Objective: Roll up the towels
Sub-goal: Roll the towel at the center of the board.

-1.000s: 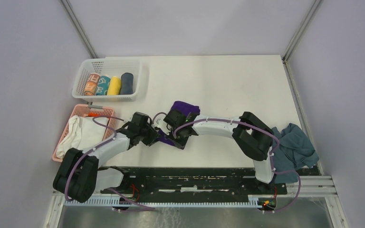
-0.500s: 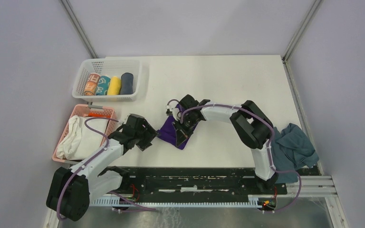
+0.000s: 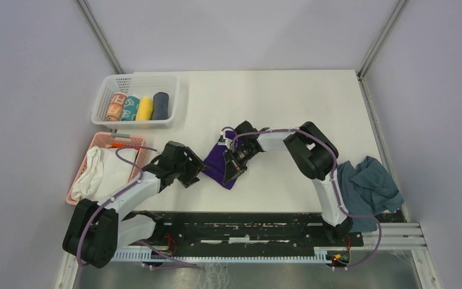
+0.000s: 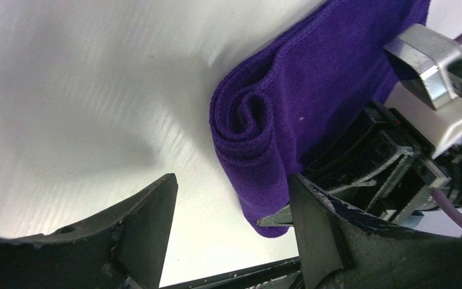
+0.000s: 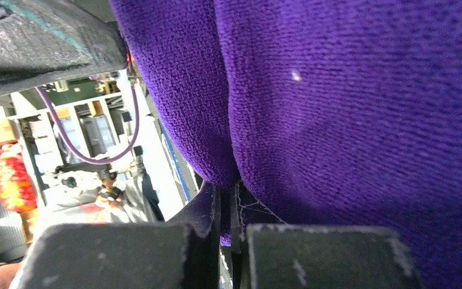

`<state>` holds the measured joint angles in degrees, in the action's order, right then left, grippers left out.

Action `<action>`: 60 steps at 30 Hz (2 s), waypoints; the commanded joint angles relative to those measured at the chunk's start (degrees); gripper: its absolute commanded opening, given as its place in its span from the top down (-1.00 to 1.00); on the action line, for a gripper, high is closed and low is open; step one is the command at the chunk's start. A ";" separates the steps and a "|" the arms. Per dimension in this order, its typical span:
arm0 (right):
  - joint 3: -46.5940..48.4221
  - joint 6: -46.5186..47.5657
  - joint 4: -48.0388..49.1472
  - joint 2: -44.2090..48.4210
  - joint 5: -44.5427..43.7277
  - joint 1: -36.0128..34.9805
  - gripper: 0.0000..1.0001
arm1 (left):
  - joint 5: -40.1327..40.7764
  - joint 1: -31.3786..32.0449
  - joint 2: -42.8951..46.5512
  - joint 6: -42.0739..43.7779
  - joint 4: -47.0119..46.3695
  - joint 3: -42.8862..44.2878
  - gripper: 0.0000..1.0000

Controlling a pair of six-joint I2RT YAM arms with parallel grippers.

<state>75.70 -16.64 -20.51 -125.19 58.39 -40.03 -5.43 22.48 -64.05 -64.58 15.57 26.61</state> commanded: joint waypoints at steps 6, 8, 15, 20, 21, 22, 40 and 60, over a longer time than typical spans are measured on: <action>-1.89 -3.84 5.53 -2.41 2.26 1.50 0.96 | -0.46 -0.16 -6.08 1.40 -8.20 3.64 -0.41; -2.24 -3.91 5.82 -2.08 1.90 1.50 0.95 | -0.45 -0.21 -8.22 1.88 -8.53 4.47 -0.31; -4.41 -2.53 6.41 2.88 -1.21 1.47 0.77 | -0.20 -0.19 -12.69 3.20 -8.25 5.47 0.30; -6.06 2.31 2.96 11.33 -9.46 0.04 0.41 | 0.95 -0.24 -12.51 3.98 -5.40 6.63 0.73; -6.10 3.93 1.38 12.91 -13.07 -0.73 0.35 | 1.31 -0.23 -12.43 4.05 -4.53 6.81 0.77; -6.19 5.35 -0.01 14.54 -16.49 -1.55 0.29 | 1.51 -0.20 -12.28 4.00 -4.02 6.93 0.79; -13.28 17.88 9.55 28.27 -74.85 -27.68 -0.21 | 2.14 -0.21 -11.45 3.47 -2.30 7.25 0.81; -6.81 19.00 1.53 15.84 -73.59 -30.16 0.42 | 2.65 -0.28 -10.71 2.45 -2.67 6.51 0.75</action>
<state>66.70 2.22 -16.60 -107.90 -17.39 -70.02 -4.51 22.57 -76.25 -63.29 13.15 32.29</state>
